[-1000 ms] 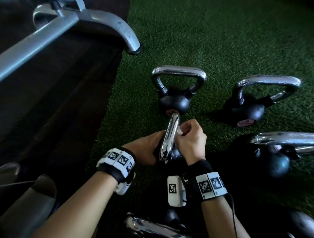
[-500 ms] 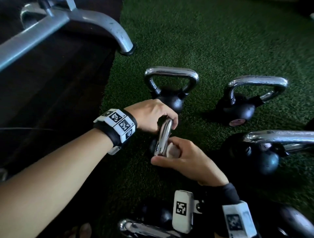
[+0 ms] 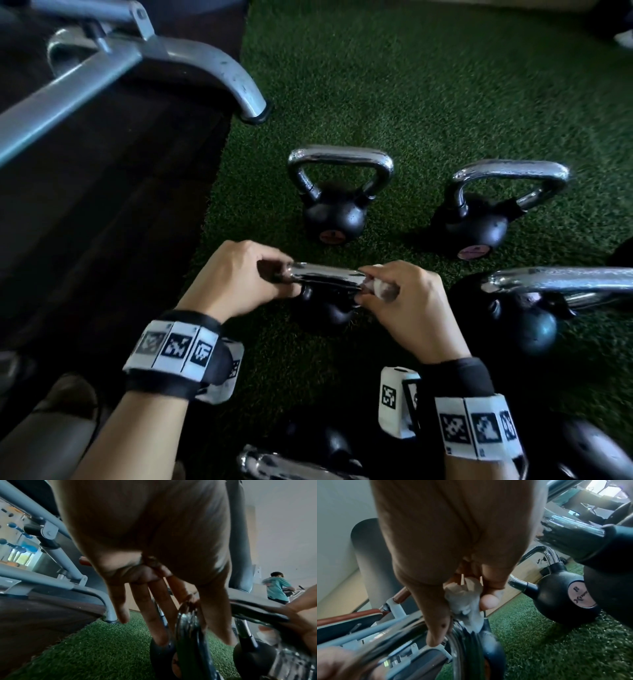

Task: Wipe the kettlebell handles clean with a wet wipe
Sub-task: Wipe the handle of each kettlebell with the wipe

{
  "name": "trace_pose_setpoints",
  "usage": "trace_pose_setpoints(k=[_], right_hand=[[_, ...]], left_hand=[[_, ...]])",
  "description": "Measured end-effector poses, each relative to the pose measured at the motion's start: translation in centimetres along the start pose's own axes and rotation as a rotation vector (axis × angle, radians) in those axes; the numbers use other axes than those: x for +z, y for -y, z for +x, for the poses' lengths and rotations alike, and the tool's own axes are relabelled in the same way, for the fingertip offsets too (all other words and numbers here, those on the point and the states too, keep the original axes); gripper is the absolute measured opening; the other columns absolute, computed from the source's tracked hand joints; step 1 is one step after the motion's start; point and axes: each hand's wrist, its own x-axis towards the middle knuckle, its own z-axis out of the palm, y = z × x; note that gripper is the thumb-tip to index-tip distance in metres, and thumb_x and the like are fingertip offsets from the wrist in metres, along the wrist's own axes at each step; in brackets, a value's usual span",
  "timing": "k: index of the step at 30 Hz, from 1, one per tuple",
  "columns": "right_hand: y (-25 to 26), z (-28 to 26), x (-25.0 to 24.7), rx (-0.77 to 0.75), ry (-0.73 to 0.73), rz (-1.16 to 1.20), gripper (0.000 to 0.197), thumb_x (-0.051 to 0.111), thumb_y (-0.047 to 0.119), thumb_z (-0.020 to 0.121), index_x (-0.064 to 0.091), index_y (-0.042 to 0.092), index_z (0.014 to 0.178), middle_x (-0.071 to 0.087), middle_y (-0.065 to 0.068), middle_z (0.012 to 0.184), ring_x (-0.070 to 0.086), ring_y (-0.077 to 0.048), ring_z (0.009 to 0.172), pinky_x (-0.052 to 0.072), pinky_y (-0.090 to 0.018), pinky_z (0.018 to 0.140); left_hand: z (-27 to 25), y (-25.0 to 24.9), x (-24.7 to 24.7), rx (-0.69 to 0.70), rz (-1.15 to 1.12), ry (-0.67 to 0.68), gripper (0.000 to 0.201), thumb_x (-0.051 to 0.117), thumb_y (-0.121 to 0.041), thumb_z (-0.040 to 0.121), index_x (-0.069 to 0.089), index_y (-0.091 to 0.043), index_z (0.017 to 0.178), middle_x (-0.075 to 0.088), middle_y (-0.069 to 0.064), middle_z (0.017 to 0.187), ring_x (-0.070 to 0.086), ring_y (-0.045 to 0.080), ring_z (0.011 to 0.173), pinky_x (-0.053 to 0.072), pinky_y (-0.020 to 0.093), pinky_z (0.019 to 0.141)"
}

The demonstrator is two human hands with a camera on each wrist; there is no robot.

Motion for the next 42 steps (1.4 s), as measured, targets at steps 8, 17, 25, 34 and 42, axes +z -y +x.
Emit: trace_pose_setpoints(k=[8, 17, 25, 34, 42], right_hand=[[0.4, 1.0, -1.4, 0.073, 0.069, 0.009, 0.045, 0.092, 0.012, 0.065, 0.082, 0.028, 0.106, 0.072, 0.013, 0.101, 0.064, 0.005, 0.090, 0.038, 0.004, 0.078], [5.2, 6.5, -7.2, -0.020, -0.204, 0.135, 0.043, 0.077, 0.009, 0.078, 0.077, 0.028, 0.117, 0.066, 0.004, 0.111, 0.062, 0.004, 0.090, 0.037, 0.005, 0.081], [5.6, 11.9, -7.7, -0.038, -0.286, 0.067, 0.036, 0.083, 0.013, 0.080, 0.079, 0.023, 0.114, 0.075, 0.001, 0.107, 0.065, -0.010, 0.089, 0.036, 0.005, 0.073], [4.4, 15.0, -4.4, -0.102, -0.256, -0.037, 0.031, 0.085, 0.013, 0.078, 0.080, 0.021, 0.107, 0.072, 0.005, 0.099, 0.068, -0.011, 0.084, 0.052, -0.013, 0.081], [5.3, 17.3, -2.4, -0.271, -0.229, -0.113, 0.029, 0.086, 0.011, 0.080, 0.080, 0.017, 0.108, 0.077, 0.005, 0.102, 0.064, -0.002, 0.087, 0.041, -0.002, 0.083]], left_hand=[[4.5, -0.5, -5.1, -0.068, 0.199, 0.540, 0.048, 0.085, -0.019, 0.081, 0.069, -0.050, 0.114, 0.072, -0.026, 0.105, 0.064, -0.008, 0.099, 0.050, 0.015, 0.078], [9.1, -6.1, -12.3, -0.042, 0.443, 0.569, 0.035, 0.073, -0.037, 0.091, 0.069, -0.034, 0.126, 0.076, -0.019, 0.105, 0.068, 0.001, 0.103, 0.052, 0.028, 0.099], [7.6, -8.3, -13.0, 0.026, 0.515, 0.522, 0.034, 0.070, -0.053, 0.089, 0.066, -0.042, 0.120, 0.073, -0.021, 0.106, 0.067, -0.001, 0.094, 0.056, 0.026, 0.089], [12.7, 1.0, -4.0, -0.230, 0.033, 0.324, 0.097, 0.075, -0.053, 0.086, 0.022, -0.022, 0.161, 0.057, -0.002, 0.146, 0.057, 0.018, 0.129, 0.042, 0.026, 0.104], [16.7, 3.4, 1.8, -0.316, -0.272, 0.198, 0.092, 0.086, -0.058, 0.071, 0.042, -0.036, 0.149, 0.055, -0.003, 0.147, 0.068, 0.022, 0.114, 0.062, 0.041, 0.088]])
